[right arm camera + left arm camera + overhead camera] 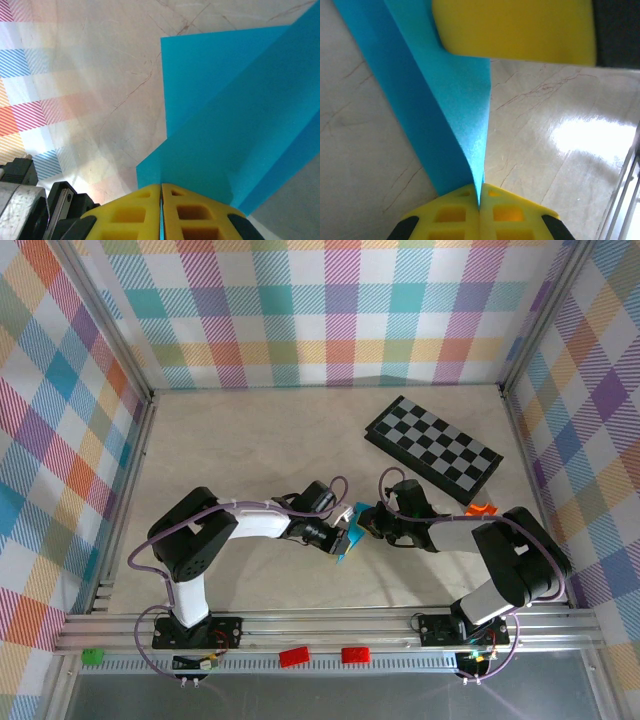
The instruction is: Fold a paper plane with a square sheet of paper (pick it up from the middle)
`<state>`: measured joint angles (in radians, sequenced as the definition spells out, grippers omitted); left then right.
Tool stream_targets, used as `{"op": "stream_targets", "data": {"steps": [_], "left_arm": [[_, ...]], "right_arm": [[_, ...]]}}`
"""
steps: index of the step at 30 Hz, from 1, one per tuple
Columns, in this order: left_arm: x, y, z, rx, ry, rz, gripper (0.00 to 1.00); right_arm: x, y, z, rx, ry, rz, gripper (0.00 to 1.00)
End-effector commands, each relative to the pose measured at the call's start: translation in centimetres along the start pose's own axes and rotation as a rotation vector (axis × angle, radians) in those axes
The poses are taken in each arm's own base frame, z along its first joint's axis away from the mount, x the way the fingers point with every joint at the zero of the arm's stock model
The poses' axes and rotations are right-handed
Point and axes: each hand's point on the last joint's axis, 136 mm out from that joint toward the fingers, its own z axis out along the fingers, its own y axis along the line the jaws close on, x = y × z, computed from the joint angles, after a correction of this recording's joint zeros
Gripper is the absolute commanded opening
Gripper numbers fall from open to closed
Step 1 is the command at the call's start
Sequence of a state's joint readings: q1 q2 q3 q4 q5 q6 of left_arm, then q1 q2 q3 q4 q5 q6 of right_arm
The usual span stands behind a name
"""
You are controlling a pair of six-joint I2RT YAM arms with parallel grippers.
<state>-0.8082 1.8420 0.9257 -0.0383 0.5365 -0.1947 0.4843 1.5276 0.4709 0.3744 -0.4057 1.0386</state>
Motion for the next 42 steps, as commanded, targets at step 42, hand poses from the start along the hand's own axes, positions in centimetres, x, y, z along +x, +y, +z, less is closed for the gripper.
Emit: {"op": "stream_targets", "data": {"steps": [42], "left_arm": [[2.8,1.2,-1.2,-0.046,0.081,-0.13,0.26]], "right_arm": [[1.5,-6.5,1.3,0.222,0.053,0.099,0.07]]}}
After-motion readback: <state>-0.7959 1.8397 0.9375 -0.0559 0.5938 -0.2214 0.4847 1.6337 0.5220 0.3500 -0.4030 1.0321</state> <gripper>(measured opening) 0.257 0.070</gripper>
